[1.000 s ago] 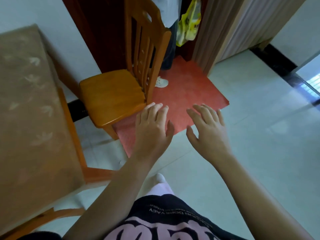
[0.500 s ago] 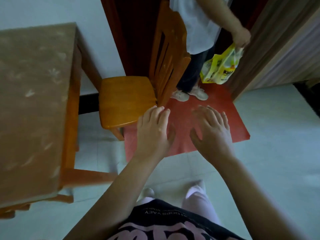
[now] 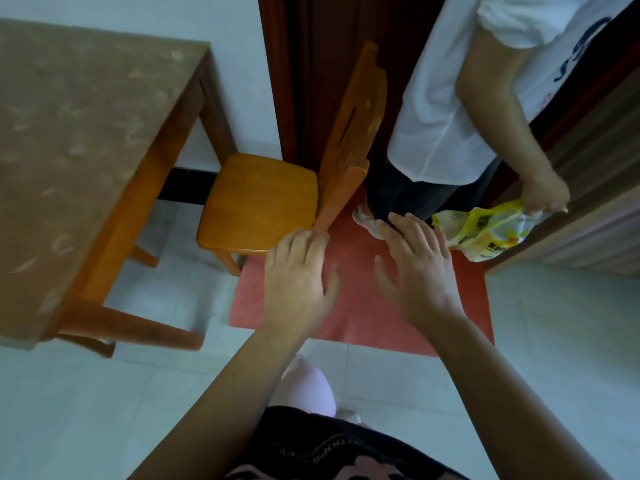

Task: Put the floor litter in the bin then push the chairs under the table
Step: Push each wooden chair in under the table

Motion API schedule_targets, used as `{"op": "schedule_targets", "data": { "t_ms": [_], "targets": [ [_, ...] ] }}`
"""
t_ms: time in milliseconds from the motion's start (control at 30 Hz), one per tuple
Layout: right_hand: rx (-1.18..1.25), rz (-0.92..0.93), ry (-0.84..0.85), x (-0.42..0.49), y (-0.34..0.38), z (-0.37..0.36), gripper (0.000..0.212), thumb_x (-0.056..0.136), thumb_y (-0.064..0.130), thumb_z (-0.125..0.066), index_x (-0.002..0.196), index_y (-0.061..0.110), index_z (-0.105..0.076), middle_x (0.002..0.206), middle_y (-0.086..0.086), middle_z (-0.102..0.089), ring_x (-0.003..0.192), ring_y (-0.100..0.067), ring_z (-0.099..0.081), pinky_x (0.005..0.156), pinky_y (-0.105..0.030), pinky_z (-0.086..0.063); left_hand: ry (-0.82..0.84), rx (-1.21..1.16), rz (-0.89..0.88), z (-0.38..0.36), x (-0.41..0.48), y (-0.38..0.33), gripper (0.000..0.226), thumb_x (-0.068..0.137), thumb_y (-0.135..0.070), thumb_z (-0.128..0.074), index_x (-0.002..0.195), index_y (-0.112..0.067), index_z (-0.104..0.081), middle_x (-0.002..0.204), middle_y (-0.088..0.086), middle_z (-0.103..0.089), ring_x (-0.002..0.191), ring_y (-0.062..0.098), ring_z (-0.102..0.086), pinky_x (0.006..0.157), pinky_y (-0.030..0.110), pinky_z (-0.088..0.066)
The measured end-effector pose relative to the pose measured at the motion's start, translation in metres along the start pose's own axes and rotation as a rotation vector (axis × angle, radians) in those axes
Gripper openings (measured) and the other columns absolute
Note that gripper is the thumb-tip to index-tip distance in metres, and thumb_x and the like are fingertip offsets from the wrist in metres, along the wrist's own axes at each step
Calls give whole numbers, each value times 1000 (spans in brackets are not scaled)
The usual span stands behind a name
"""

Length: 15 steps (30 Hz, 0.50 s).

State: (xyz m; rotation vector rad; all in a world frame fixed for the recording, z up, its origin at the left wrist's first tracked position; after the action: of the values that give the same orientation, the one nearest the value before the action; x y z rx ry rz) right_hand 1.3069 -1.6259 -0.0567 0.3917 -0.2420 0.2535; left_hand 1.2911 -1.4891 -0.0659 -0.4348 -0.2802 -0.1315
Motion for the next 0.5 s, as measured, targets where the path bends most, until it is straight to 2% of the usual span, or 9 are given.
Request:
{"op": "schedule_targets", "data": {
  "t_ms": [133, 233, 500],
  "targets": [
    [22, 40, 12, 39, -15, -10, 45, 77, 10, -65, 121, 5, -56, 126, -16, -56, 124, -35, -45, 103, -60, -28, -15, 2, 57, -15, 36, 5, 37, 79, -22, -52, 106, 0, -63, 109, 17, -65, 108, 36, -56, 86, 46, -44],
    [11, 77, 11, 74, -29, -19, 46, 77, 10, -66, 121, 5, -56, 125, -17, -56, 123, -35, -46, 100, -61, -33, -4, -8, 67, -34, 71, 7, 42, 81, -28, -44, 108, -1, -62, 111, 17, -64, 110, 35, -55, 87, 46, -44],
    [-20, 100, 68, 169, -69, -38, 48, 79, 12, -66, 125, 6, -53, 130, -15, -53, 126, -34, -42, 103, -60, -31, 5, -77, 74, -66, 171, 15, 45, 82, -31, -45, 112, -1, -61, 112, 17, -63, 109, 34, -55, 85, 45, -44]
  ]
}}
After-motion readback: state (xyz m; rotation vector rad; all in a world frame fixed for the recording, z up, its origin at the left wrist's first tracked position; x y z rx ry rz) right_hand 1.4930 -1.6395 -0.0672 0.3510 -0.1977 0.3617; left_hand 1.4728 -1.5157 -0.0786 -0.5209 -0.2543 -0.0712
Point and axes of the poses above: each hand's wrist, its own x-axis towards the middle knuckle, its own z-axis out of the back of the hand, y = z × x, the point moved 10 cm from there along x, towards the middle knuckle
